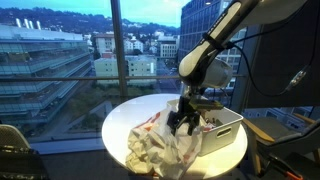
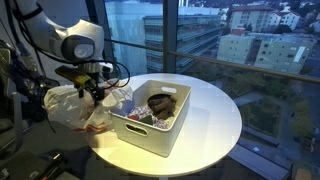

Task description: Move the stuffed animal and white board eraser from the plastic bug to the white tub

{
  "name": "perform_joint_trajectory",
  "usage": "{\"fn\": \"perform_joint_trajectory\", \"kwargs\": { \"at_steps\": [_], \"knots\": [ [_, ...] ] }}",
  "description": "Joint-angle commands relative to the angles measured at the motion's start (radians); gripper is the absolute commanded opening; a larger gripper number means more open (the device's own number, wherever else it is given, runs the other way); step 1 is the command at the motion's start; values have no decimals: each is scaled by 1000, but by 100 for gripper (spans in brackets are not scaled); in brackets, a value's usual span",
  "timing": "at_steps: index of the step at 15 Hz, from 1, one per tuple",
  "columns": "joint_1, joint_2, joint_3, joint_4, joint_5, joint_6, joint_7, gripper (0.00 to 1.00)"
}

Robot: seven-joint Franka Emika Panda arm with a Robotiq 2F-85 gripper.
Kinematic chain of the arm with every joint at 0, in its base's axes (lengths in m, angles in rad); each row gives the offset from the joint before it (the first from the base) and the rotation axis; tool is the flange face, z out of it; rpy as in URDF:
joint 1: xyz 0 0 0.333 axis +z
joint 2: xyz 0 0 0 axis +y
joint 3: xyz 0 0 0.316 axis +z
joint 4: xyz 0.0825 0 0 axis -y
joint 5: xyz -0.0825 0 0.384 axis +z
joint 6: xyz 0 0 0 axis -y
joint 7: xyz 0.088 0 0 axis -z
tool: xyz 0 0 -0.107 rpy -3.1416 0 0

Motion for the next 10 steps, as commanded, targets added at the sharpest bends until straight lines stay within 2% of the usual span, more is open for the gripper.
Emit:
{"fn": "perform_joint_trajectory", "kwargs": {
  "at_steps": [1,4,10],
  "knots": [
    [-3,65,30,-6,17,130,-46,100],
    [-7,127,41,-11,-18,215,-47,100],
    [-25,213,98,-15,-29,303,-56,100]
  ]
}}
